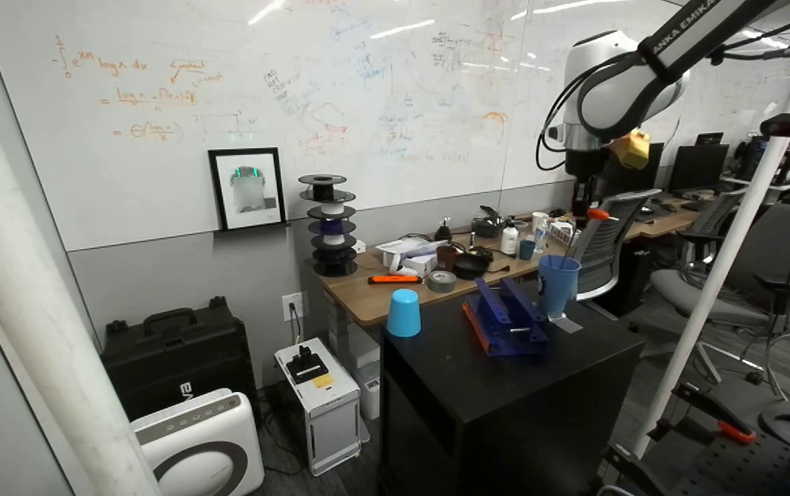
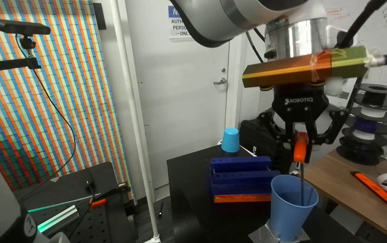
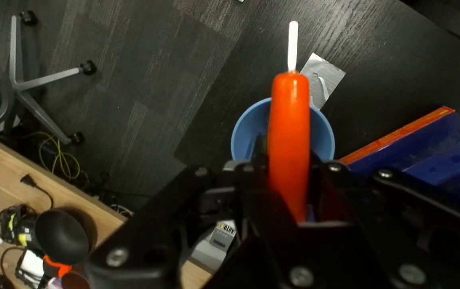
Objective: Put the red object on the blue rack in the cup
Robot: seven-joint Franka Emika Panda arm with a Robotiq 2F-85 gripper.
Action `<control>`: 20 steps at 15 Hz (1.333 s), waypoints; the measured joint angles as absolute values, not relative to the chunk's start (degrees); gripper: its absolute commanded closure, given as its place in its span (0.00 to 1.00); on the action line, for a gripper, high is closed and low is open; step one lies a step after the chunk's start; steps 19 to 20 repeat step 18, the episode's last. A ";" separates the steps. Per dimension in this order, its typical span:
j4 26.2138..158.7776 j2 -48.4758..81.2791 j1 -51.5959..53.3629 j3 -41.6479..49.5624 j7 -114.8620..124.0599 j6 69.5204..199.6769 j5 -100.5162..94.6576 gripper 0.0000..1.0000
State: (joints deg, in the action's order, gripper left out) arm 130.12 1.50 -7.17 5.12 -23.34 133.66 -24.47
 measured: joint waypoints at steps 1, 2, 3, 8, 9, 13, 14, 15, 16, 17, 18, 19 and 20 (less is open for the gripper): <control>129.17 3.51 -7.17 5.15 -22.68 133.16 -24.45 0.90; 128.26 5.53 -7.17 5.22 -22.16 132.74 -24.36 0.57; 127.44 7.29 -7.17 5.29 -21.71 132.24 -24.25 0.56; 123.17 10.68 -7.17 5.14 -21.07 128.56 -20.42 0.18; 122.58 9.78 -7.17 5.06 -21.13 128.03 -19.05 0.11; 122.97 0.55 -7.17 5.11 -20.36 126.44 -10.63 0.00; 123.39 -2.40 -7.18 5.28 -19.80 125.28 -8.53 0.00; 123.92 -5.26 -7.19 5.60 -19.16 124.16 -6.65 0.00; 124.60 -8.09 -7.21 6.08 -18.34 123.11 -4.94 0.00; 125.32 -10.56 -7.25 6.73 -17.36 122.32 -3.51 0.00; 126.09 -12.71 -7.41 7.54 -16.02 121.04 -2.61 0.00; 126.09 -12.71 -7.41 7.54 -16.02 121.04 -2.61 0.00; 126.09 -12.71 -7.41 7.54 -16.02 121.04 -2.61 0.00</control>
